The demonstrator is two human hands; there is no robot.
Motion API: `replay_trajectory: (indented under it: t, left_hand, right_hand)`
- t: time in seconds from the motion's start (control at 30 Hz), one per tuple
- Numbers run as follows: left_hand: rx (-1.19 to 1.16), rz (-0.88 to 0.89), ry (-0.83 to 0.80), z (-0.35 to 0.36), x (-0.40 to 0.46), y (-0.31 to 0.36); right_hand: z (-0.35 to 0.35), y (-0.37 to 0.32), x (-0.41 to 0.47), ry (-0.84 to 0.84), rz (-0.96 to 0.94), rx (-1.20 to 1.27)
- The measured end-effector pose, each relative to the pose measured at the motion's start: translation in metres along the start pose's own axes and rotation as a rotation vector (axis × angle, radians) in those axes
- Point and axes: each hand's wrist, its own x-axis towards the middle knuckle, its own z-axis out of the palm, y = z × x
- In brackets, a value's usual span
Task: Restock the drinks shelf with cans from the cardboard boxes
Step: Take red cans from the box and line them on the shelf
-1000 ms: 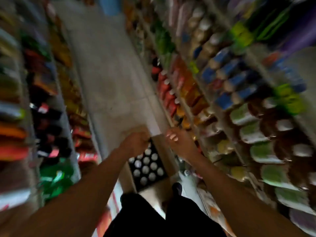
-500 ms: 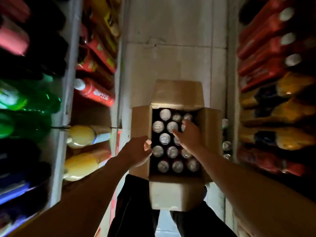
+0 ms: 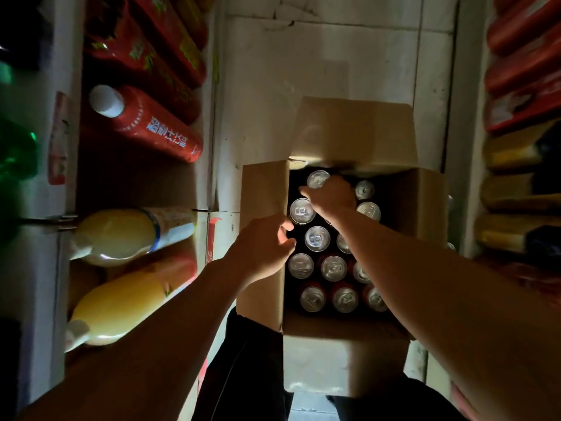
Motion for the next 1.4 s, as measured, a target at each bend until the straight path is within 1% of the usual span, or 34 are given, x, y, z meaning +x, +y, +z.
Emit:
replay_trajectory:
  t: [0.07,0.13,0.17,0.23,0.3,0.37,0.43,0.5,0.6,0.67,0.73,0.77,0.83,0.9,0.97,1.0,1.03,1.1,1.17,1.3,1.33,1.4]
  left_hand:
    - [0.006,-0.006,-0.003,-0.002,0.000,-0.002]
    - [-0.001,0.002,0.032,-0.006,-0.002,0.004]
    - [-0.020,0.022,0.066,-0.009,-0.004,0.012]
    - [-0.077,0.086,0.123,-0.021,-0.009,0.038]
    - [-0.091,0.196,0.139,-0.038,-0.016,0.073]
    - [-0.083,0.310,0.109,-0.057,-0.027,0.114]
    - [-0.091,0.390,0.112,-0.078,-0.043,0.160]
    - [-0.125,0.476,0.142,-0.102,-0.064,0.207]
    - [-0.161,0.584,0.125,-0.142,-0.110,0.282]
    - [-0.183,0.618,0.101,-0.159,-0.137,0.321]
    - [-0.261,0.630,0.066,-0.178,-0.172,0.373]
    - [-0.317,0.624,0.021,-0.186,-0.189,0.401]
    - [-0.388,0.648,-0.119,-0.202,-0.224,0.457]
    - [-0.406,0.680,-0.251,-0.217,-0.259,0.513]
    - [-0.389,0.728,-0.358,-0.227,-0.284,0.549]
    - [-0.349,0.773,-0.417,-0.230,-0.307,0.578]
    - [-0.339,0.782,-0.459,-0.229,-0.316,0.590]
    - [-0.305,0.832,-0.500,-0.226,-0.341,0.625]
    - [-0.250,0.919,-0.469,-0.212,-0.362,0.653]
    - [-0.125,1.100,-0.300,-0.172,-0.404,0.694]
    - [-0.137,1.116,-0.299,-0.161,-0.416,0.702]
    - [-0.227,1.109,-0.400,-0.144,-0.423,0.711]
  right_hand:
    - [-0.011,0.003,-0.006,0.004,0.034,0.079]
    - [-0.032,0.006,-0.019,0.042,0.005,0.167]
    - [-0.046,0.008,-0.028,0.064,-0.027,0.236]
    - [-0.082,0.009,-0.054,0.056,-0.056,0.464]
    - [-0.128,0.005,-0.085,-0.002,-0.036,0.660]
    - [-0.181,-0.002,-0.120,-0.047,-0.008,0.779]
    - [-0.234,-0.014,-0.158,-0.070,0.007,0.850]
    - [-0.285,-0.025,-0.195,-0.103,-0.024,0.895]
    - [-0.366,-0.036,-0.262,-0.056,-0.072,0.911]
    - [-0.403,-0.042,-0.296,0.013,-0.132,0.864]
    - [-0.451,-0.045,-0.342,0.095,-0.235,0.836]
    - [-0.473,-0.046,-0.365,0.128,-0.305,0.870]
    - [-0.513,-0.042,-0.409,0.195,-0.414,0.980]
    - [-0.553,-0.035,-0.450,0.259,-0.531,1.119]
    - [-0.576,-0.031,-0.478,0.306,-0.606,1.212]
    - [-0.597,-0.024,-0.503,0.386,-0.602,1.239]
    - [-0.605,-0.021,-0.514,0.449,-0.591,1.263]
    - [-0.628,-0.012,-0.540,0.595,-0.555,1.327]
    - [-0.646,0.004,-0.562,0.775,-0.507,1.292]
    - [-0.665,0.031,-0.594,1.052,-0.356,1.189]
    - [-0.669,0.038,-0.602,1.095,-0.334,1.168]
    - [-0.673,0.052,-0.610,1.146,-0.293,1.094]
